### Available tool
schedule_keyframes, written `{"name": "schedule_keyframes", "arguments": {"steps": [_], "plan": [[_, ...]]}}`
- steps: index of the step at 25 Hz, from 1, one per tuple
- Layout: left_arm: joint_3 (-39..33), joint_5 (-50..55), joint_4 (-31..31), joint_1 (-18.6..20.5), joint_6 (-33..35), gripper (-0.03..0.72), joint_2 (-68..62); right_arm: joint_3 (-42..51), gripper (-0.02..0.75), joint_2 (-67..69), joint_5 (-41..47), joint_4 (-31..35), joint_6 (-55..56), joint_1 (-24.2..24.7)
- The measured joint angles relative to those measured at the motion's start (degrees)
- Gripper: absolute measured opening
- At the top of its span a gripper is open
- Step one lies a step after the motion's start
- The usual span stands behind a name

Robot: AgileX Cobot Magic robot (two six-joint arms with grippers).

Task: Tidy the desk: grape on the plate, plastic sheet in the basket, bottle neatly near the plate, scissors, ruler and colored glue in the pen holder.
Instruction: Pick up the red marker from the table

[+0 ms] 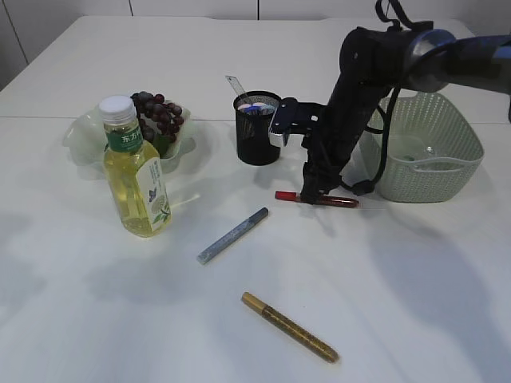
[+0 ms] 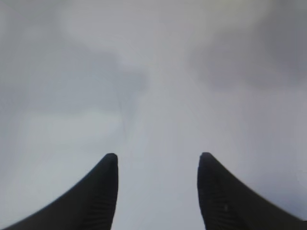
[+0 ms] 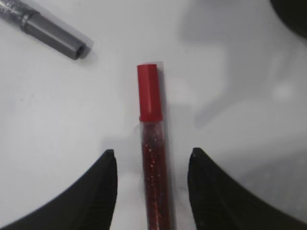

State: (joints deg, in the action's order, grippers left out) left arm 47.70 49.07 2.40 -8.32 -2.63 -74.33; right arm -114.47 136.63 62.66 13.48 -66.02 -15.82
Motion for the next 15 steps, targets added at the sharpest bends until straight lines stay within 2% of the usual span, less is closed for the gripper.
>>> {"name": "schedule_keyframes", "arguments": {"steps": [15], "plan": [[0.0, -0.8, 0.0, 0.0, 0.0, 0.384, 0.0, 0.0, 0.386, 1.6, -0.3, 1.0, 0.0, 0.0]]}}
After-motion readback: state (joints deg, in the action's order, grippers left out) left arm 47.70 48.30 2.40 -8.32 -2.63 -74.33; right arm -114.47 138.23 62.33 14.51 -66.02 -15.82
